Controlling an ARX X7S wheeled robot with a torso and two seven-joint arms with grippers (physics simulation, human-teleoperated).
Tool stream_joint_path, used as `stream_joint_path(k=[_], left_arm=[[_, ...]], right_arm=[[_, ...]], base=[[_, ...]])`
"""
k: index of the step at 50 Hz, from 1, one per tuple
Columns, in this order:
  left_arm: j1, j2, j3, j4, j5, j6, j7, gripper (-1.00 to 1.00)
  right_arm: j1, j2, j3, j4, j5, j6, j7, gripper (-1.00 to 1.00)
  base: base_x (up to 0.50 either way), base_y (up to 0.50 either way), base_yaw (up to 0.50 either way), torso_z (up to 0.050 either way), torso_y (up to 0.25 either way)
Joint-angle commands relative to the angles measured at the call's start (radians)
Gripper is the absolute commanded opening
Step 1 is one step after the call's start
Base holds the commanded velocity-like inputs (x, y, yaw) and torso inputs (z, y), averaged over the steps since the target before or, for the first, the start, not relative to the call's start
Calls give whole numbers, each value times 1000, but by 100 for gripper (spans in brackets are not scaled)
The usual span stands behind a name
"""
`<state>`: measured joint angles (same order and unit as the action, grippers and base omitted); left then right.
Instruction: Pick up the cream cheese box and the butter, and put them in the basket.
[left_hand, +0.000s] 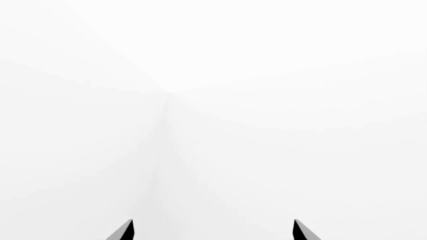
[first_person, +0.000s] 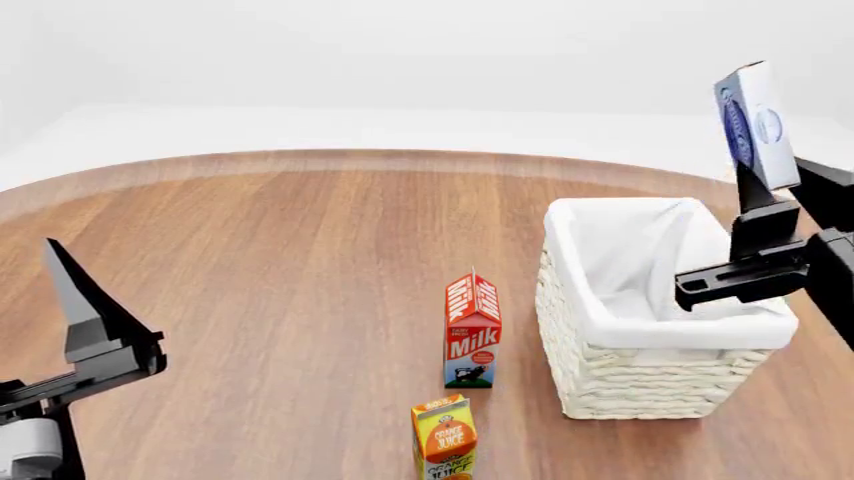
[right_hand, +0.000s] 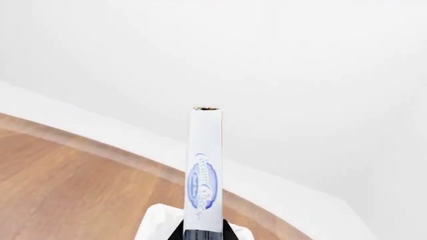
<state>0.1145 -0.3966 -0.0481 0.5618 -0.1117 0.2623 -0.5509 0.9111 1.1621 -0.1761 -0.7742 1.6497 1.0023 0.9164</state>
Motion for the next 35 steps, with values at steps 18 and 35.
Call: stream_joint_path(k=[18,35], left_arm=[[-4,16,-12,-20,7,6,26,100],[-9,14,0,-28,7,-1,27,100]], right_arm=[[489,-282,-265,569,-308,194,-320,-100],[630,-386,-470,818,-573,140,-574,-100]], base=[[0,0,0,0,1],[0,0,0,0,1]])
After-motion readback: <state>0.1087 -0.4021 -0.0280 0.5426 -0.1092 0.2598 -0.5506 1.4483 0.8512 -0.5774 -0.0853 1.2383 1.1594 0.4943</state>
